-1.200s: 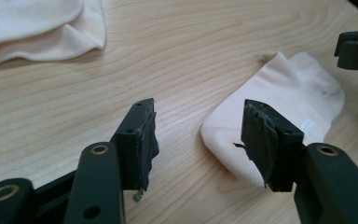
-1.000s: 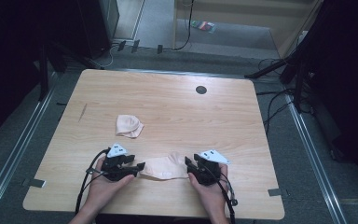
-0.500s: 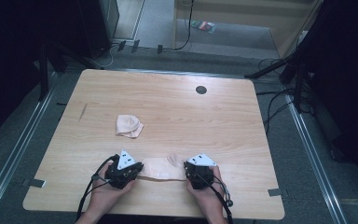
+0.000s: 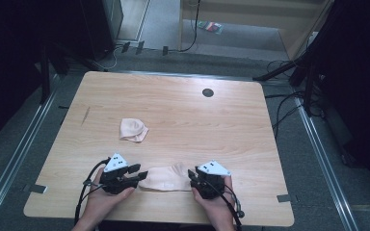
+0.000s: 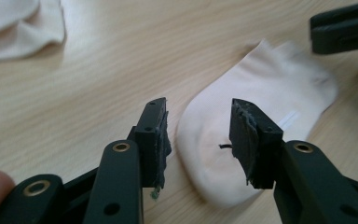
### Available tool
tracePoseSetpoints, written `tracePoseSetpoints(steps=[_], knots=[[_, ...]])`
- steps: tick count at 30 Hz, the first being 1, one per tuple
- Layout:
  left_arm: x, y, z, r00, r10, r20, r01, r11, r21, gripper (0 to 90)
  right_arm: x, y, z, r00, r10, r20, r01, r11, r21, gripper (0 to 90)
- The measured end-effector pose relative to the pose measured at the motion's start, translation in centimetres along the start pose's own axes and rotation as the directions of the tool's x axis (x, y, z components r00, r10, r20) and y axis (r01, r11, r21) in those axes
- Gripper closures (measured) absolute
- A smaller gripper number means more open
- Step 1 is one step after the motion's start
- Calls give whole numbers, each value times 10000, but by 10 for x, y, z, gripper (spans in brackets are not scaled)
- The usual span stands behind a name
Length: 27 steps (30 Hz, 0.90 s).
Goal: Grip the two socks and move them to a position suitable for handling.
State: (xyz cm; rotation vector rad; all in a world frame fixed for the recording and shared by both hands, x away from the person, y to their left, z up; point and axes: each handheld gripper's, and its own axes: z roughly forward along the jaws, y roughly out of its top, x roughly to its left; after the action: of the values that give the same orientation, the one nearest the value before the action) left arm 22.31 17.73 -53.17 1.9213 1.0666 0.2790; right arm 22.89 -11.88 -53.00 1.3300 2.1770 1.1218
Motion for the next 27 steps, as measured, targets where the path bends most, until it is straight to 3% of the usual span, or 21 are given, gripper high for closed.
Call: tracePoseSetpoints(steps=[1,3,5,7,9,12,13,18,20,21,23,24,25,26,27], knots=[[0,0,0,10000,0,0,0,10000,0,605,2,0,-1,9999,-86,-134,84,9998,-153,731],[-7,1,2,9989,259,382,-262,9996,89,645,6,0,-1,9990,-268,-364,260,9994,-225,765],[-15,-4,12,9977,497,471,-527,9966,638,678,13,-3,5,9963,-600,-614,606,9981,83,804],[-16,-6,15,9973,565,475,-602,9948,821,678,14,-4,8,9962,-579,-653,597,9979,267,804],[-19,-9,20,9966,778,285,-805,9906,1102,647,14,-7,12,9973,-500,-536,527,9974,498,799],[-21,-10,21,9938,1104,98,-1108,9874,1133,595,14,-8,12,9973,-552,-475,580,9965,600,783],[-25,-11,22,9875,1545,-324,-1499,9820,1154,584,13,-9,13,9979,-575,-300,596,9954,749,778],[-30,-14,21,9820,1807,-546,-1734,9778,1174,571,13,-13,9,9978,-644,-157,655,9944,825,798],[-29,-15,19,9843,1741,-306,-1694,9785,1180,525,12,-15,6,9974,-686,-217,703,9934,908,791],[-27,-14,19,9880,1541,87,-1541,9821,1088,479,12,-14,6,9978,-591,-292,616,9936,942,772],[-24,-11,16,9925,1204,191,-1215,9898,738,402,10,-12,4,9983,-322,-478,361,9959,835,734],[-24,-11,16,9925,1204,191,-1215,9898,738,386,10,-12,4,9983,-322,-478,361,9959,835,734],[-22,-9,13,9944,1023,272,-1036,9933,513,373,8,-9,0,9971,-29,-765,67,9987,497,712],[-19,-6,10,9962,809,320,-816,9964,219,373,8,-9,0,9971,-29,-765,67,9987,497,712],[-9,1,5,9987,496,70,-494,9985,-240,368,7,-4,-6,9968,25,-803,-15,9999,128,692]])
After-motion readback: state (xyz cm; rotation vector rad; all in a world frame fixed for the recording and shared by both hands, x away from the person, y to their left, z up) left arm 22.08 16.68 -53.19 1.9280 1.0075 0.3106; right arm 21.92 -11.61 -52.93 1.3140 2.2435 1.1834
